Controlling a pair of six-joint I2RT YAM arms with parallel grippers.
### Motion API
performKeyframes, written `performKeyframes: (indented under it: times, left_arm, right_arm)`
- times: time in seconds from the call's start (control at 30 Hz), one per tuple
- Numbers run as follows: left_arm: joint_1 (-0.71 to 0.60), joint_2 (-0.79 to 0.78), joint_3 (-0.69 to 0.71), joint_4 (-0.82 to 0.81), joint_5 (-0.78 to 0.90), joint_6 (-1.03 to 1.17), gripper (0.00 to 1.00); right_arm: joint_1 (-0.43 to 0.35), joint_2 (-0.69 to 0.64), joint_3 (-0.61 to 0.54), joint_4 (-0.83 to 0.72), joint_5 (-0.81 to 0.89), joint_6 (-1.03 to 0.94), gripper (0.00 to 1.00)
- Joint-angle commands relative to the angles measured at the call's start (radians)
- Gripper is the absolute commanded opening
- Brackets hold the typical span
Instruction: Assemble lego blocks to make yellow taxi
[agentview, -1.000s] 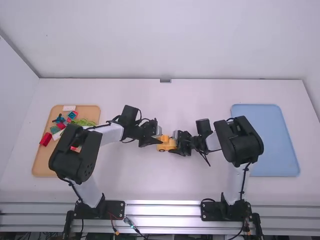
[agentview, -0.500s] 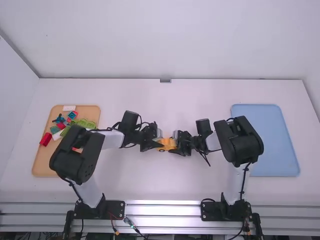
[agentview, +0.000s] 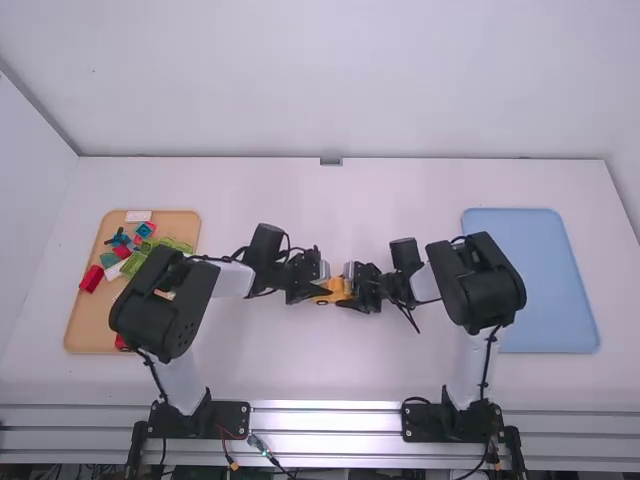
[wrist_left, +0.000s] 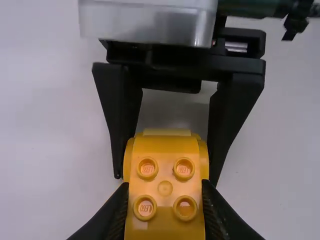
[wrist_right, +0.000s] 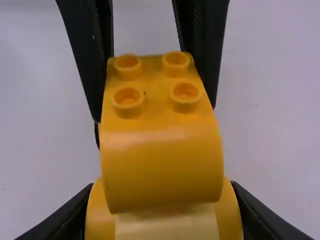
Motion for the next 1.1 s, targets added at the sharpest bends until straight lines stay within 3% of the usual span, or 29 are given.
performKeyframes:
  times: [0.0, 0.83, 1.07]
  left_arm:
    - [0.003, 0.006, -0.006, -0.001, 0.023, -0.004, 0.02]
    - [-0.009, 0.081, -0.006, -0.085, -0.031, 0.043, 0.02]
    - [-0.06, 0.081, -0.006, -0.134, -0.14, 0.042, 0.02]
  right_arm:
    - [0.002, 0.017, -0.009, -0.003, -0.008, 0.006, 0.56]
    - [0.003, 0.017, -0.008, -0.002, -0.008, 0.006, 0.56]
    - [0.002, 0.017, -0.008, -0.003, -0.008, 0.006, 0.56]
